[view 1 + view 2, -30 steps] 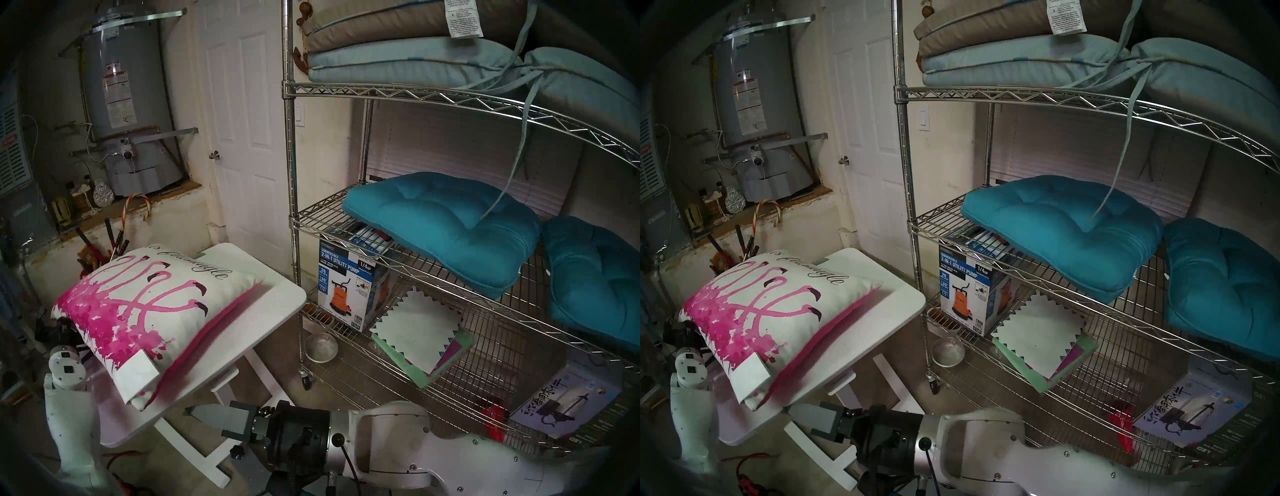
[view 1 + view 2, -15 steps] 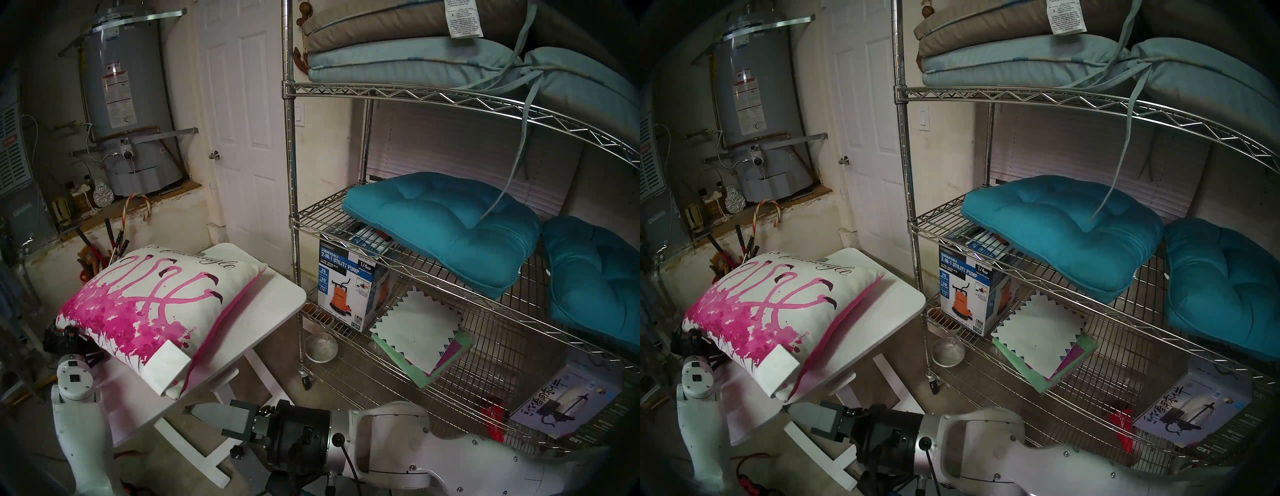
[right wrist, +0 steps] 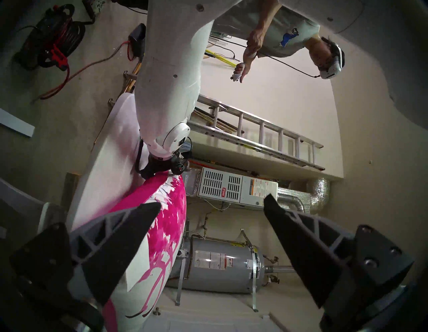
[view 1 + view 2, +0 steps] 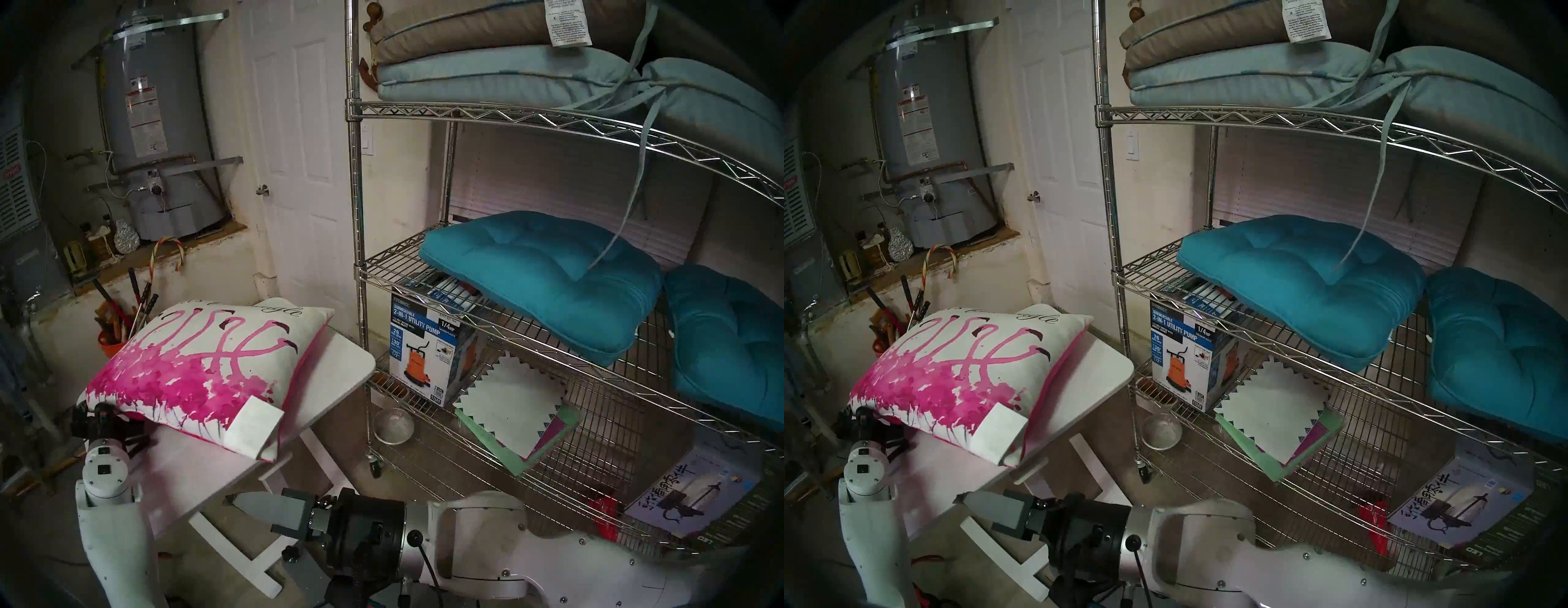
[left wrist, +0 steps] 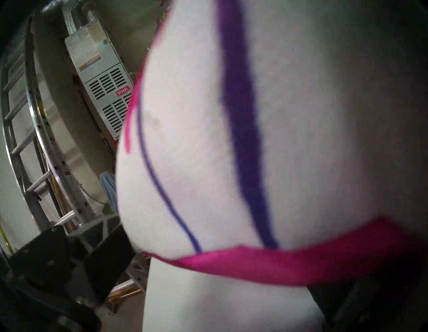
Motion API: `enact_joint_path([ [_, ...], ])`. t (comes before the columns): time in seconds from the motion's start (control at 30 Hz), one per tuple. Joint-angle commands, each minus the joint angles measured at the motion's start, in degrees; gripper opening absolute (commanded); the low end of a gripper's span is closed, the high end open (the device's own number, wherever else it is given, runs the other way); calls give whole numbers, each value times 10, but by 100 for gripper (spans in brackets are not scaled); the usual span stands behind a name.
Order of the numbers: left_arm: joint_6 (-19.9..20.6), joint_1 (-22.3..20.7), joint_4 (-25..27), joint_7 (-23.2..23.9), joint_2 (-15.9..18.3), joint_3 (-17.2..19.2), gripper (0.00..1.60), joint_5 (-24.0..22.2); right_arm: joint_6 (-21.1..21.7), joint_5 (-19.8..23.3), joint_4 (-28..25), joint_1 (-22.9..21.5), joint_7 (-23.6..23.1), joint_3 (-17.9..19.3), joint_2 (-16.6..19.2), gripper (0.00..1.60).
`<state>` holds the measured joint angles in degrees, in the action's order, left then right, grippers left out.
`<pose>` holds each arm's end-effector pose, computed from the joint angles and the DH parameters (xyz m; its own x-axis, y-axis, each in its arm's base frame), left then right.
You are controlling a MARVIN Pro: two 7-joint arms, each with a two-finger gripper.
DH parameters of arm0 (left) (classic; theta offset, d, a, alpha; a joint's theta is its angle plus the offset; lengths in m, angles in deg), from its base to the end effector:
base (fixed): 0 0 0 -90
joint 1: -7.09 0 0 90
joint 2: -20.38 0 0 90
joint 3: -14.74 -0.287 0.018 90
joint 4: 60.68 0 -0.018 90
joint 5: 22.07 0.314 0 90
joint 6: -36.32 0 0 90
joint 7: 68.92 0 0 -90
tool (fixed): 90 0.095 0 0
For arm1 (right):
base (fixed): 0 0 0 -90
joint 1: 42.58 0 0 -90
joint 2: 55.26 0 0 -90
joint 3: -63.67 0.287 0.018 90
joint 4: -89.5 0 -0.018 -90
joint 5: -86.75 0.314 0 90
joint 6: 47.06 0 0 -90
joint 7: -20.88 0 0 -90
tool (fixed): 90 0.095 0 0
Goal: Take cushion off the shelf
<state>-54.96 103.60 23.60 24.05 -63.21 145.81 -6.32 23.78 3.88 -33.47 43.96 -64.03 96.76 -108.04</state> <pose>0.2850 0.3108 -0.3468 0.3385 -0.2623 0.9037 0.5285 -0.7416 -0.4132 0.1861 0.2091 -0.2389 -0.9565 0.1327 -0.2598 -0.2619 0.0014 0.9651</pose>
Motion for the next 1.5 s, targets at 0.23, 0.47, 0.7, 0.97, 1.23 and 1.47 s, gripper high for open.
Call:
enact_joint_path([
  [0.23, 37, 61, 122, 24, -94, -37, 160, -16, 12, -1, -12, 5, 11, 3, 2, 160],
  [0.47, 53, 90, 164, 29, -112, -56, 160, -26, 17, -1, -14, 6, 14, 4, 5, 160],
  [0.7, 69, 139, 218, 35, -135, -83, 160, -36, 22, -2, -14, 10, 17, 6, 8, 160],
  [0.97, 85, 197, 285, 37, -170, -102, 160, -42, 28, -3, -15, 16, 21, 9, 11, 160],
  [1.23, 103, 241, 334, 41, -197, -123, 160, -43, 36, -6, -21, 22, 25, 15, 15, 160],
  [1.47, 121, 282, 380, 42, -211, -160, 160, -43, 47, -10, -27, 31, 29, 22, 22, 160],
])
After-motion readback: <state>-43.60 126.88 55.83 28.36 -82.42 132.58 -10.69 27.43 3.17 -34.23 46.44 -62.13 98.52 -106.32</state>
